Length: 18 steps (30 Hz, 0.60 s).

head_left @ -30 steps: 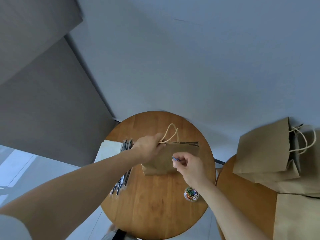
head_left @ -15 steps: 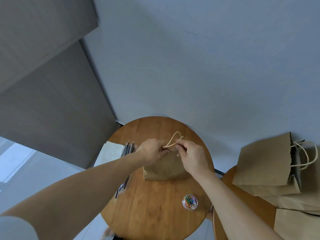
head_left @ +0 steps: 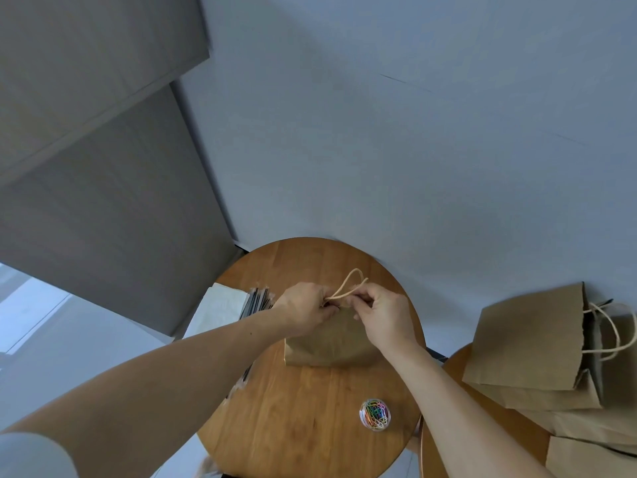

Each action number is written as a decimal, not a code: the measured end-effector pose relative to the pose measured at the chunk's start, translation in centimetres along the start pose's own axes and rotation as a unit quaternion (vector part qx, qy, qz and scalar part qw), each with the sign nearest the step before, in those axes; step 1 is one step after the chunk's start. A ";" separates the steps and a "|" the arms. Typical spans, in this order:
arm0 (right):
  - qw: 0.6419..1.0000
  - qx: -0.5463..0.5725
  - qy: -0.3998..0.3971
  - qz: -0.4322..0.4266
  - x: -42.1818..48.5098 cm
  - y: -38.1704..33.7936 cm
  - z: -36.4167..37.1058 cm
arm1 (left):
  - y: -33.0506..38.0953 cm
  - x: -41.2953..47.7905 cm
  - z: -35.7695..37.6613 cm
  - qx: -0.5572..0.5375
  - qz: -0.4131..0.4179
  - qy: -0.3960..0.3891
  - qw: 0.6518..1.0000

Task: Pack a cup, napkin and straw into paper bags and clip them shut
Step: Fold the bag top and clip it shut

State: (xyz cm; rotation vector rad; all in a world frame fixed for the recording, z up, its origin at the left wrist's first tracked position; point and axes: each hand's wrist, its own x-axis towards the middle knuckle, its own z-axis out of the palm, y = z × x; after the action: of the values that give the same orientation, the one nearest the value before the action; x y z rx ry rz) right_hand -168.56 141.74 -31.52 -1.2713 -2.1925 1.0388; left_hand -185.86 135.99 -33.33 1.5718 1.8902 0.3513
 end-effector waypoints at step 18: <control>0.996 -0.076 -0.033 -0.027 0.4 0.6 0.6 | 0.0 -0.1 0.1 0.015 0.003 -0.014 1.000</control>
State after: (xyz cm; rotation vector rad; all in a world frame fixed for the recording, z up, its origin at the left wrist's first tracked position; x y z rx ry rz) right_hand -168.83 142.02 -32.38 -1.2489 -2.3820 0.9198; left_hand -185.79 135.90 -33.43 1.5939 1.8788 0.3027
